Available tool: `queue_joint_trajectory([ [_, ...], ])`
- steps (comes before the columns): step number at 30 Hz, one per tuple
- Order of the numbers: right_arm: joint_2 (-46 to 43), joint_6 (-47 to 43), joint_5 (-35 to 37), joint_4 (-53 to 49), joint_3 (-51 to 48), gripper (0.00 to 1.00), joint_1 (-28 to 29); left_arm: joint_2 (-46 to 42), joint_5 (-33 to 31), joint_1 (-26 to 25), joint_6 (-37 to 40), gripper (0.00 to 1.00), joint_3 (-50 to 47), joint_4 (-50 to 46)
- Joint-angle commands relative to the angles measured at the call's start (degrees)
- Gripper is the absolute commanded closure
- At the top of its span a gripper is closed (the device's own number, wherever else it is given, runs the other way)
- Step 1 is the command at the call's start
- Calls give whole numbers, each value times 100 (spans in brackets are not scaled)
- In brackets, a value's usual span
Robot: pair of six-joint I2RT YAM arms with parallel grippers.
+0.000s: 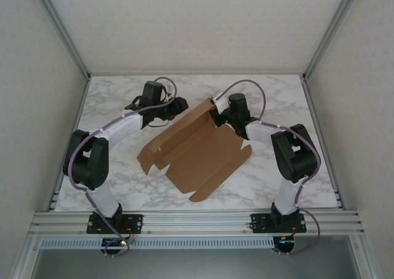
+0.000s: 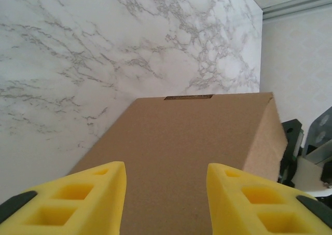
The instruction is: Fold the paper box
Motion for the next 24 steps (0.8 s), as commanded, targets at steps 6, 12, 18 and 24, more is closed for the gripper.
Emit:
queue_joint_trajectory([
  [6,-749,443,1657,644,-906,98,110,-471,-1050,95,337,54,717,-804],
  [12,-1356,841,2785,223,-1214,100,277,-1288,-2043,178,706,52,727,-1214],
  [18,-1913,1946,3501,-179,-1701,100,403,-1892,-1427,175,828,49,506,-1529],
  [24,-2084,2268,3523,-106,-2115,99,511,-2129,-1122,186,901,46,41,-1650],
])
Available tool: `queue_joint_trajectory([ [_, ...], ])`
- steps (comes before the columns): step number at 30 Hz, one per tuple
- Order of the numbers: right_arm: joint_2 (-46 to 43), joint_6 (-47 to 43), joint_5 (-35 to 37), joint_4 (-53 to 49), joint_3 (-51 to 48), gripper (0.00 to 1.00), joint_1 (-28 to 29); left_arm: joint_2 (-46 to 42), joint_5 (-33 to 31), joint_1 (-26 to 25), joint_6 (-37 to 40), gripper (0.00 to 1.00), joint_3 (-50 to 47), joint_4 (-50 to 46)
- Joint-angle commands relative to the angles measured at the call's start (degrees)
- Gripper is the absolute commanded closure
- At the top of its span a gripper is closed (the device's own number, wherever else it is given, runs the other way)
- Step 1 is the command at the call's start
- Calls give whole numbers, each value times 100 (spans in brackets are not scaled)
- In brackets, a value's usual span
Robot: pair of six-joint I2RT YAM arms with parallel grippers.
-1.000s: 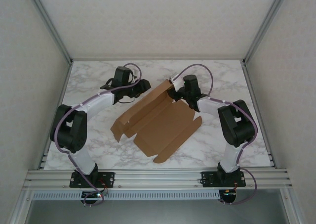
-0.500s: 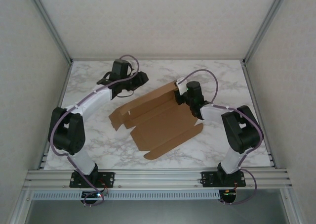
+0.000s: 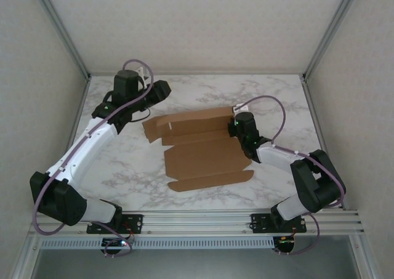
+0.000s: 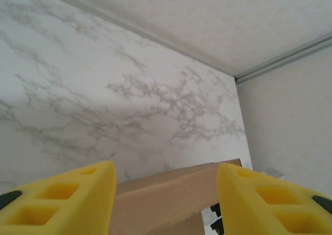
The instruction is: Fold the paper box
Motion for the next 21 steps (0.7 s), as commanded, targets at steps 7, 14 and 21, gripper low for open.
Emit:
queue_joint_trajectory([
  [7,20,820,771,-428,-100,100,241,151,354,135,230,45,-592,-258],
  [14,210,821,1043,-448,-94,100,362,204,604,165,308,46,-739,-198],
  [21,281,713,935,-425,-45,100,364,353,695,157,271,50,-1178,82],
])
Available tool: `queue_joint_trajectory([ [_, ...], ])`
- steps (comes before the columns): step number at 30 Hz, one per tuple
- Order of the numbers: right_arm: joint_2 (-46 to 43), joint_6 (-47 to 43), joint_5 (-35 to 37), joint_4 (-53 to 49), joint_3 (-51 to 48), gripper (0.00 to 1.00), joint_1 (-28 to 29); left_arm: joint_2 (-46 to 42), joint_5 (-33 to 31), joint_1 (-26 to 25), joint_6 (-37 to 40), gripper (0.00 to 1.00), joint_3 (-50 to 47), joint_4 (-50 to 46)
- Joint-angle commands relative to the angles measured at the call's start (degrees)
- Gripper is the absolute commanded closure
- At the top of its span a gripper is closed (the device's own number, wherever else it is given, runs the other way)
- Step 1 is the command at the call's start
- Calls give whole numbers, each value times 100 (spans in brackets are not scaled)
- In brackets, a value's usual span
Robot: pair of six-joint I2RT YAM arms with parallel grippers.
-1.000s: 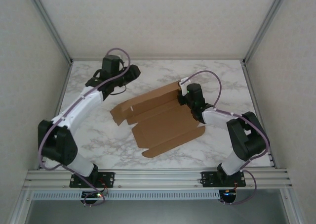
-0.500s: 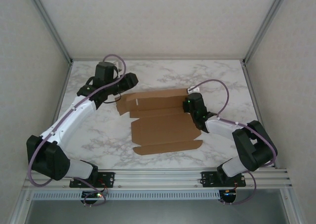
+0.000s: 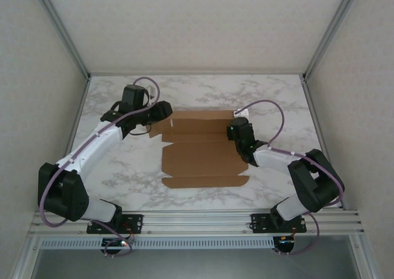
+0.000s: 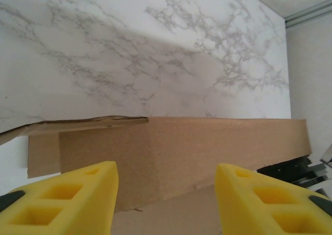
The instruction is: Fold the paper box
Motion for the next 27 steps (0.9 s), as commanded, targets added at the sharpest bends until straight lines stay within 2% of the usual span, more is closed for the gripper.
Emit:
queue_joint_trajectory([
  [1,196,19,80,-316,57,100,25,134,195,22,5,51,-238,230],
  [14,359,135,-211,-419,165,100,24,220,375,-90,-405,56,-746,1076],
  [24,308,288,-569,-464,203,100,24,308,1094,-94,-1229,59,-1290,2640],
  [27,322,307,-688,-468,215,100,29,315,1132,-93,-1355,64,-1415,2958],
])
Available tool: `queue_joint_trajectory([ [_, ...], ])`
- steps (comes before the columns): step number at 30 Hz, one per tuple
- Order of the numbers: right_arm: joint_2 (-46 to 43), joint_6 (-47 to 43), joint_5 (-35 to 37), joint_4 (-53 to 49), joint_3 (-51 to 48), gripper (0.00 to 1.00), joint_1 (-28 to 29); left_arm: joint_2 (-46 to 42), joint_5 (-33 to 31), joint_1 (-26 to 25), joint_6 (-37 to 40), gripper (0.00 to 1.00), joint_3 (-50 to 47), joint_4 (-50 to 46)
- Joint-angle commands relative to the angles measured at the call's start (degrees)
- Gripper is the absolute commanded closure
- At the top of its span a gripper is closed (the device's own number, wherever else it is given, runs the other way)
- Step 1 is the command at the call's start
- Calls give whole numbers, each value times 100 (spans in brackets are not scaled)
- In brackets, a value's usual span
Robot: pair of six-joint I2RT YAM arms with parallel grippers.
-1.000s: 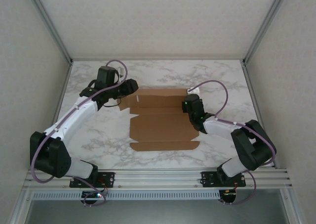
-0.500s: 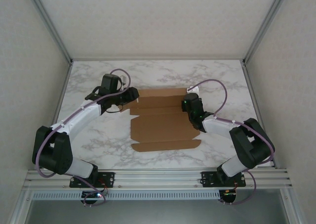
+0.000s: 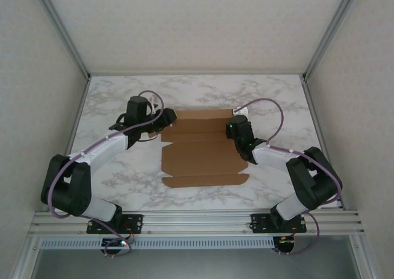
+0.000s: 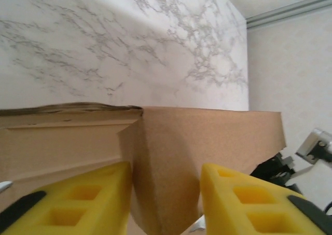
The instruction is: Fold the paper box
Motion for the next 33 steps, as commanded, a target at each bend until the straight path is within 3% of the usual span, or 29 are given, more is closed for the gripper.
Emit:
queue_joint_trajectory([
  [1,169,184,-526,-419,21,100,40,84,293,-61,-294,66,-170,714],
  [6,112,243,-527,-430,-28,100,41,176,319,-34,-451,79,-238,1001],
  [13,41,330,-367,-580,-12,100,42,221,266,17,-543,87,-352,1145],
  [15,37,351,-247,-697,29,100,38,202,231,36,-456,82,-356,1013],
  [17,50,357,-138,-842,99,100,40,108,23,83,-267,67,-324,686],
  [20,105,410,-30,-1001,192,100,42,-179,-317,156,21,56,-326,230],
  [29,221,399,-9,-1253,362,100,38,-1179,-933,373,345,53,-873,-78],
  [33,230,377,-17,-1305,402,100,23,-1319,-1020,423,337,57,-1131,-76],
])
